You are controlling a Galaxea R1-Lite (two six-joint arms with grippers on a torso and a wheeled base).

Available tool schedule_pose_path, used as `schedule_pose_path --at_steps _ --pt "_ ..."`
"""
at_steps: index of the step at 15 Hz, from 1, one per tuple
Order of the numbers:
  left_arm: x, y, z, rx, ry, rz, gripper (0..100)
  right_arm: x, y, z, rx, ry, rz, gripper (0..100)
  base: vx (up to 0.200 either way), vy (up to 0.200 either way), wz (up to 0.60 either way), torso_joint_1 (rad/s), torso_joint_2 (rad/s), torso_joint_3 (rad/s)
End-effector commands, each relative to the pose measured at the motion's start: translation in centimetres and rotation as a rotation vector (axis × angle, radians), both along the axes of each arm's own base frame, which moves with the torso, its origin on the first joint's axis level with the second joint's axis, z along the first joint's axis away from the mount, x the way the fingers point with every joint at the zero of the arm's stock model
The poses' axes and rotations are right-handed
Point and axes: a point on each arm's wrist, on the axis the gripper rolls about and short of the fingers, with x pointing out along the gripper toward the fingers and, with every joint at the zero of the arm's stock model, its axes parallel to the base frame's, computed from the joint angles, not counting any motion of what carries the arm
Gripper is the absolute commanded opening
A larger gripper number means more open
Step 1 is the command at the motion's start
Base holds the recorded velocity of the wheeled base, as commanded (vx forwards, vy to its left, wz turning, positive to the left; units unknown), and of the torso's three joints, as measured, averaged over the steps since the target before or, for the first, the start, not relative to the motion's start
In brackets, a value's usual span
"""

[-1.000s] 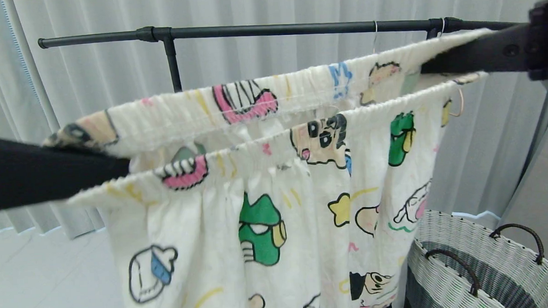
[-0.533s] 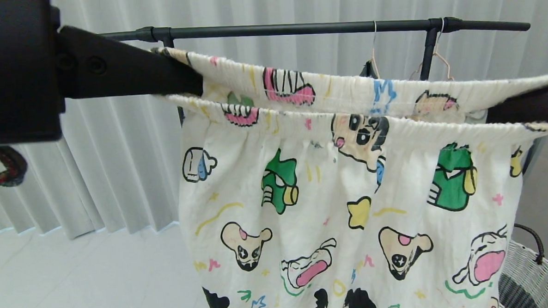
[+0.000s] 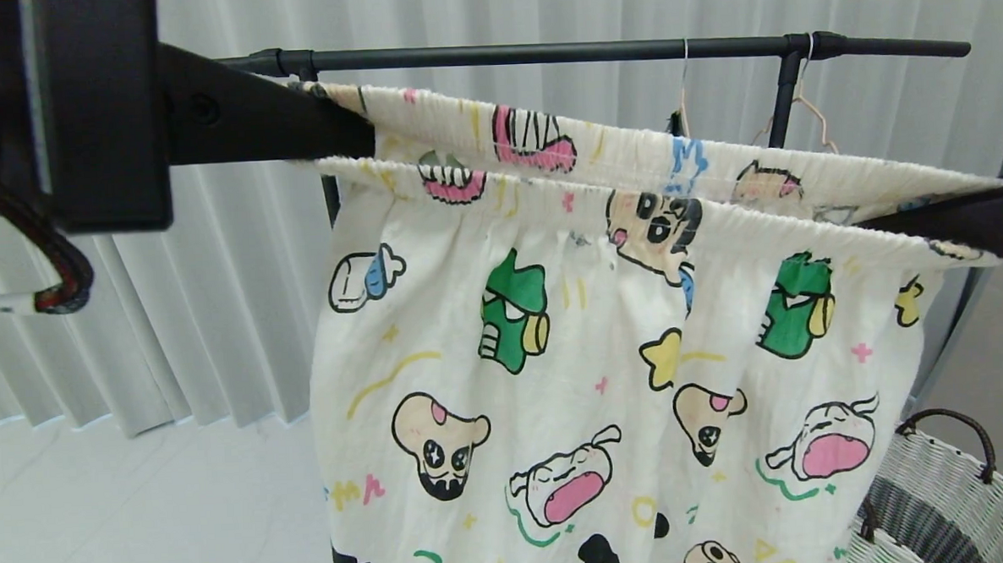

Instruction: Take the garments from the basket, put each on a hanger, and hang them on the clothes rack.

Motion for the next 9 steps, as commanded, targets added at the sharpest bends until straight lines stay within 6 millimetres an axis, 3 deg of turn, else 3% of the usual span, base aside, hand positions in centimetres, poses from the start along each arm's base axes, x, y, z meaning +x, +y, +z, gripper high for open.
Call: schedule_pose_path --at_steps 1,6,9 --pt "0.2 -0.2 -0.2 0.008 0.004 0.002 0 0.0 0.0 -0.1 0.002 0.007 -0.004 100 0.000 0.000 0.00 0.000 0.00 0.000" --pt "0.3 -0.5 -0.7 0.051 -0.001 -0.002 0 -1.0 -0.7 -1.7 -0.049 0.011 0.040 100 0.000 0.000 0.00 0.000 0.00 0.000" --pt "1.0 -1.1 -2.5 0.163 -0.007 0.078 0 -2.1 -2.6 -1.8 -0.010 -0.013 0.036 100 0.000 0.000 0.00 0.000 0.00 0.000"
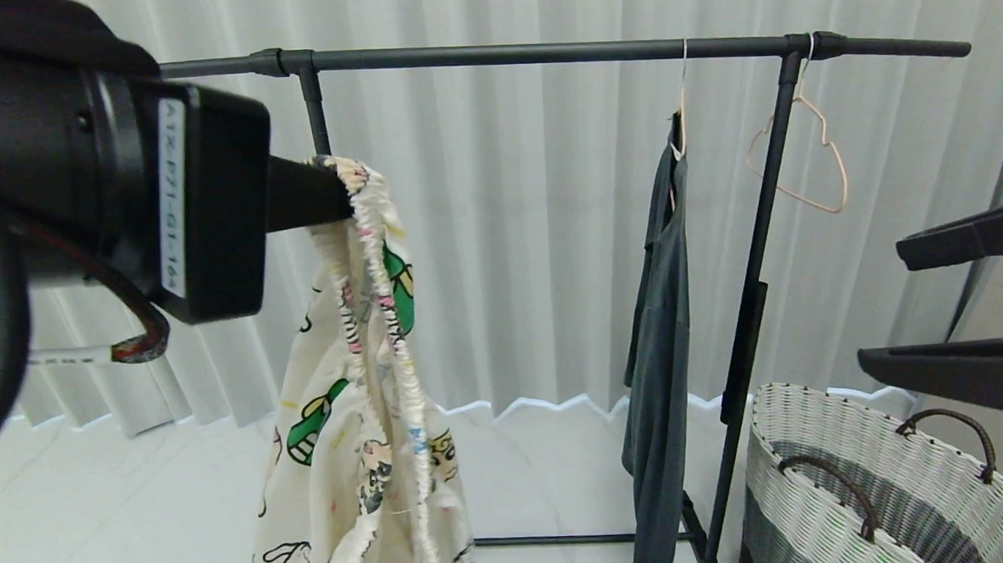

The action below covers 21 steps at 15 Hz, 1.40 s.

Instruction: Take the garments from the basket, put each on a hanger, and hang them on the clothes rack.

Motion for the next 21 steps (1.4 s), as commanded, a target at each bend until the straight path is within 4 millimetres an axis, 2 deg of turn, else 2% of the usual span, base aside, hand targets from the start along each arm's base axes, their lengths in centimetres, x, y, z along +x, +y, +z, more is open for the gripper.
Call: schedule_pose_path --at_steps 1,4,5,6,8,11,14,16,21 --pt "0.4 -0.5 -0.9 0.043 0.009 0.031 0 -0.7 -2.5 0.0 0.032 -0.025 -0.061 100 0.000 0.000 0.00 0.000 0.00 0.000" --pt "0.3 -0.1 -1.4 0.071 0.001 0.073 0 1.7 -5.9 -1.6 -0.134 -0.066 -0.550 100 0.000 0.000 0.00 0.000 0.00 0.000" --pt "0.3 0.0 -1.6 0.083 -0.005 0.095 0 2.1 -6.4 -1.8 -0.171 -0.074 -0.626 100 0.000 0.000 0.00 0.000 0.00 0.000" --pt "0.4 0.0 -2.2 0.128 -0.023 0.171 0 2.6 -7.8 -2.2 -0.239 -0.086 -0.752 100 0.000 0.000 0.00 0.000 0.00 0.000" --pt "0.5 0.2 -2.8 0.172 -0.042 0.241 0 2.9 -9.2 -2.8 -0.304 -0.071 -0.852 100 0.000 0.000 0.00 0.000 0.00 0.000" --pt "0.6 0.6 -3.0 0.191 -0.046 0.258 0 2.8 -9.9 -3.3 -0.301 -0.065 -0.906 100 0.000 0.000 0.00 0.000 0.00 0.000" --pt "2.1 2.6 -2.8 0.303 -0.080 0.330 0 3.6 -9.6 -3.2 -0.173 -0.112 -0.897 100 0.000 0.000 0.00 0.000 0.00 0.000" --pt "2.5 3.2 -2.7 0.305 -0.078 0.368 0 3.6 -9.7 -3.3 -0.174 -0.107 -0.896 100 0.000 0.000 0.00 0.107 -0.10 -0.068" --pt "2.2 3.9 -2.4 0.292 -0.086 0.386 0 3.6 -9.6 -3.3 -0.158 -0.101 -0.868 100 0.000 0.000 0.00 0.197 -0.46 -0.224"
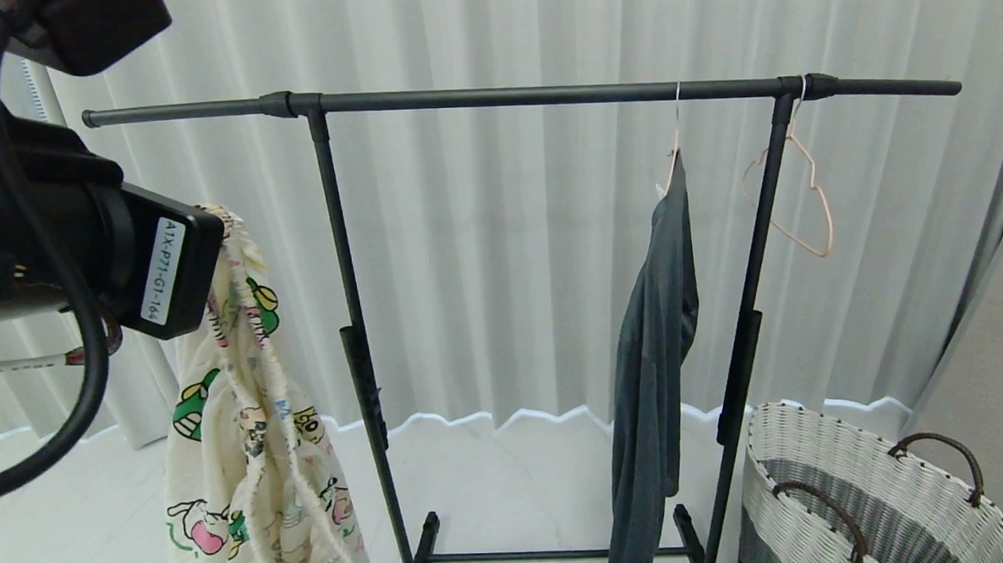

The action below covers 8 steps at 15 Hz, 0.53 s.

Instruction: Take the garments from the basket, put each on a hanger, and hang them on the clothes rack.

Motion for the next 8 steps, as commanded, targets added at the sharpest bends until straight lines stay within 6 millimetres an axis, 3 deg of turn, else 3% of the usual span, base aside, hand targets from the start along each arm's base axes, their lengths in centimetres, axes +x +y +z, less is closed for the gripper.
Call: schedule_pose_path --at_steps 1,3,8 --pt "-0.21 0.24 0.18 -0.007 -0.007 0.002 0 0.08 0.03 -0.03 -0.001 0.003 0.001 100 0.000 0.000 0.00 0.134 -0.46 -0.246" --pt "-0.28 0.32 0.23 -0.009 -0.009 0.002 0 0.09 0.04 -0.07 -0.001 0.004 0.001 100 0.000 0.000 0.00 0.080 -0.48 -0.244" --pt "-0.36 0.39 0.29 -0.009 -0.012 0.002 0 0.16 0.06 -0.19 -0.002 0.009 0.001 100 0.000 0.000 0.00 0.323 -0.48 -0.243"
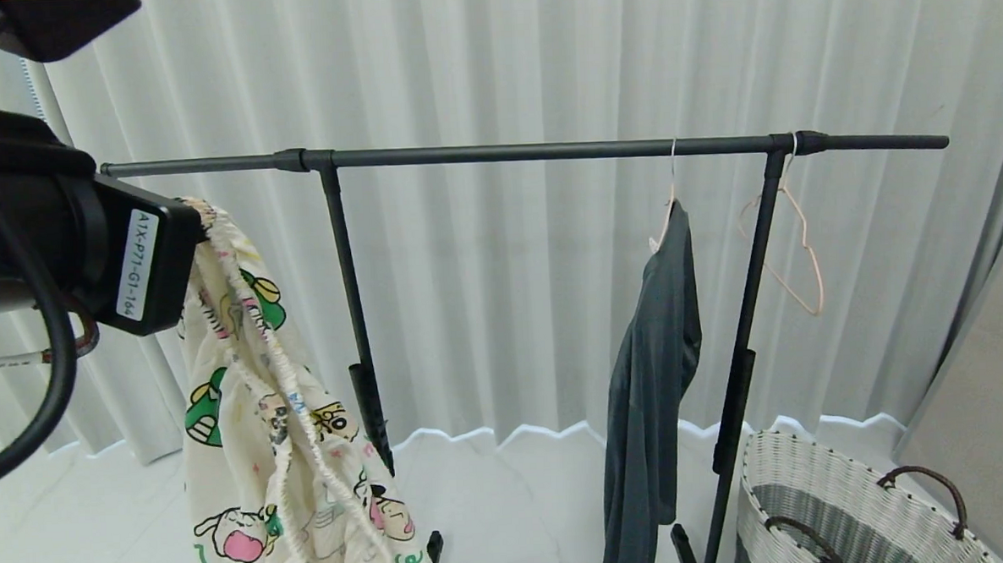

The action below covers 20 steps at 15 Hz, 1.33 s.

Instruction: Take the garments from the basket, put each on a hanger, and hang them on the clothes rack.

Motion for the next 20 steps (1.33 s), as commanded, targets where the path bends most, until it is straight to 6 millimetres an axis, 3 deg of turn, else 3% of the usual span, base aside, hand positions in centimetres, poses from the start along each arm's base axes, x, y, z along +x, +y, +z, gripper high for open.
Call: schedule_pose_path --at_steps 1,10,16,20 --pt "0.0 0.0 0.0 0.001 0.000 0.001 0 0.1 0.0 -0.2 -0.003 0.007 -0.001 100 0.000 0.000 0.00 0.242 -0.50 -0.246" --pt "0.1 0.0 -0.1 -0.001 0.004 0.002 0 0.7 0.1 -2.0 -0.016 0.042 -0.011 100 0.000 0.000 0.00 0.229 -0.45 -0.225" --pt "0.0 -0.2 -0.5 0.009 0.015 -0.005 0 2.3 0.3 -5.7 0.010 0.071 0.017 100 0.200 0.000 0.00 0.020 -0.03 -0.011" --pt "-0.2 -0.4 -0.5 0.010 0.016 -0.021 0 4.6 0.0 -6.7 0.020 0.103 -0.020 100 0.200 0.000 0.00 0.007 0.00 -0.004"
